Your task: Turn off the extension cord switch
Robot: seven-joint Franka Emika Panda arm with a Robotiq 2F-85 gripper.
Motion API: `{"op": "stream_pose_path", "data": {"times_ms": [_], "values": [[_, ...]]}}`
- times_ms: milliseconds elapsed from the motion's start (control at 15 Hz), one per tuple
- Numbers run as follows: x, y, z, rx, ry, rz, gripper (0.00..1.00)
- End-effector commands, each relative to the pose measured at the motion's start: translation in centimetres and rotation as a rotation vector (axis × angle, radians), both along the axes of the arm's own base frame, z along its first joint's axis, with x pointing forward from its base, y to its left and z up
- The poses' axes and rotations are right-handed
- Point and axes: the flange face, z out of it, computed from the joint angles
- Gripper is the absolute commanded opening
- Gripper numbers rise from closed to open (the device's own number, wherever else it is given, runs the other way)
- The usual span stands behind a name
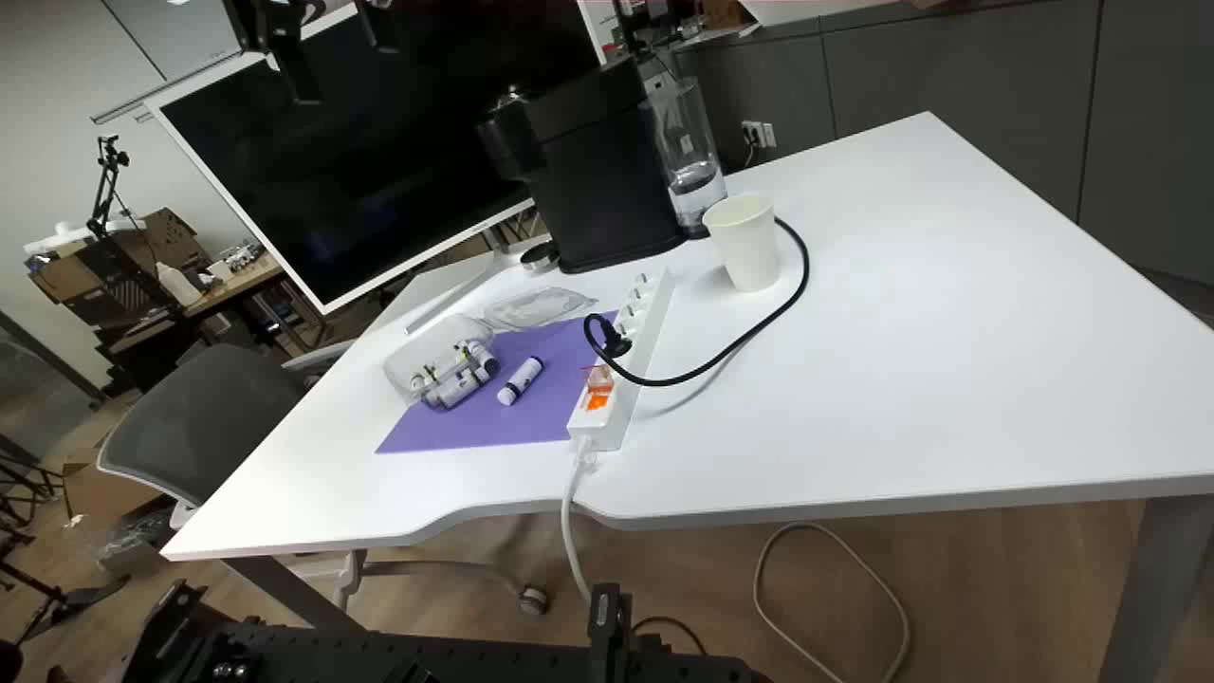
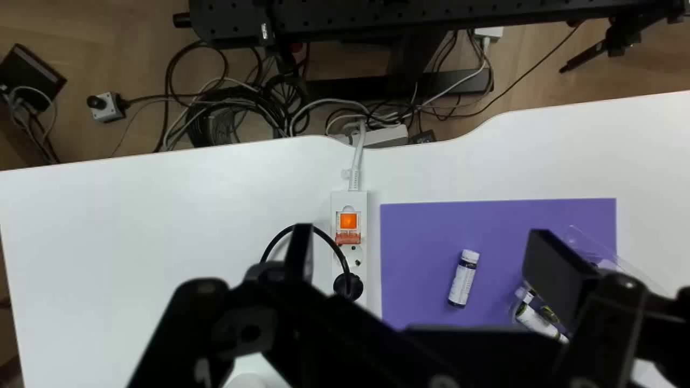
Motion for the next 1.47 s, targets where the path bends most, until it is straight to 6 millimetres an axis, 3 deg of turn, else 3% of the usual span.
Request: {"op": "stream_pose_path", "data": {"times_ms": [0,733,1067,1400], "values": [[0.0,0.0,0.0,0.000,-0.001,0.000,1.00],[0.2,0.5,-0.5,-0.032,-0.060,0.014,1.00],[0.5,1.1,-5.0,-0.109,-0.252,0.066,1.00],[-0.8,1.7,-11.7,-0.159,-0.409,0.073,1.00]]}}
